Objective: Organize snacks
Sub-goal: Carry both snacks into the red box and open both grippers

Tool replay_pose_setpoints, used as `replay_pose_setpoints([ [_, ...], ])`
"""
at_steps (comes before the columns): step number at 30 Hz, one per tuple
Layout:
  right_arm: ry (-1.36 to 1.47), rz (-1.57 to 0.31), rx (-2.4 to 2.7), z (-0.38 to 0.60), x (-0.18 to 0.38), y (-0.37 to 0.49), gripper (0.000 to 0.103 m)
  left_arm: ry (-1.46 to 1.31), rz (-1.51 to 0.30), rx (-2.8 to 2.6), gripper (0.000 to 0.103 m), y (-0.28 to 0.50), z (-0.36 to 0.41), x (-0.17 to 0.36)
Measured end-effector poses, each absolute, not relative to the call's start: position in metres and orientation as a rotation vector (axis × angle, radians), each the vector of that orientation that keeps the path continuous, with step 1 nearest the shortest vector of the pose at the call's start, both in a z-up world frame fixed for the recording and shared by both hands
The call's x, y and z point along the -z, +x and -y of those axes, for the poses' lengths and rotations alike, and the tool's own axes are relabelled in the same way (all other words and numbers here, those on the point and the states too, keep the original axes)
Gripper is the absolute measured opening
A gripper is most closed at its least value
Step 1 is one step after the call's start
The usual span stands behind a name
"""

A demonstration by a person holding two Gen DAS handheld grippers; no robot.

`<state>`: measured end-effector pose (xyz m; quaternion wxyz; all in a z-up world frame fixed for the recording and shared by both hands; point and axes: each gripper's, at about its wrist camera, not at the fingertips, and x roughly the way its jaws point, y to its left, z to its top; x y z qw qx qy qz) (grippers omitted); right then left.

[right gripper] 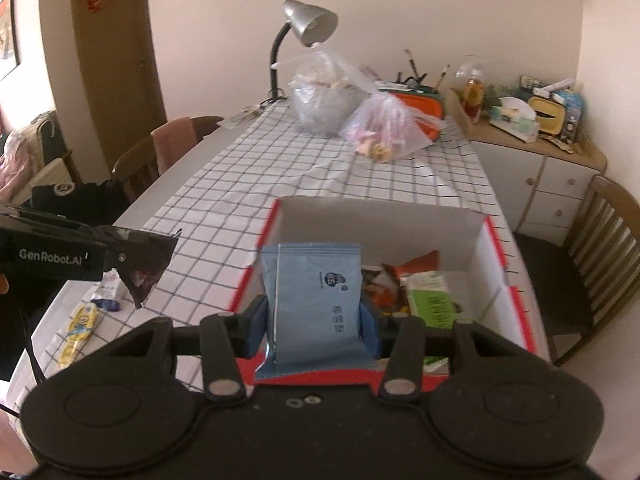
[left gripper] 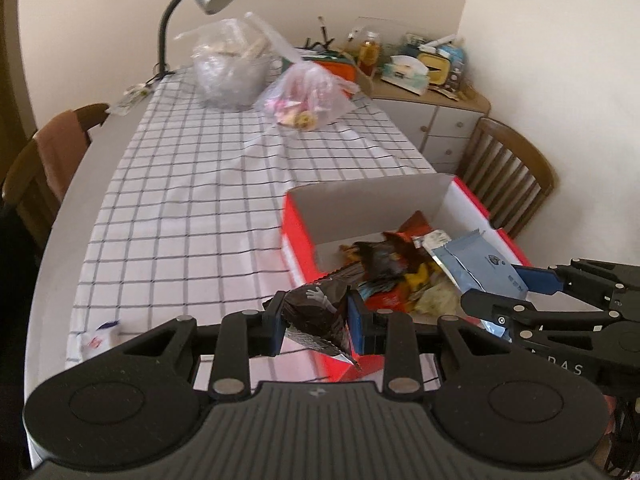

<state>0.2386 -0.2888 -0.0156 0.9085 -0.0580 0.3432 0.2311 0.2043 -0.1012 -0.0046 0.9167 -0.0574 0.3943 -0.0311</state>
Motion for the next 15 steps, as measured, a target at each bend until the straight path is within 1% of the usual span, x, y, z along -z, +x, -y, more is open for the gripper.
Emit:
replay_pose_setpoints([
  [8, -0.118, -0.709, -0.451, 0.327, 0.018, 0.26, 0.046, -0.083, -0.836, 0.078, 0.03, 0.234, 0.145, 0.008],
  [15, -0.124, -0.743, -0.417, 0.351, 0.034, 0.287, 0.046, -0.063, -0.879, 0.077, 0.03, 0.261, 0.172, 0.023],
])
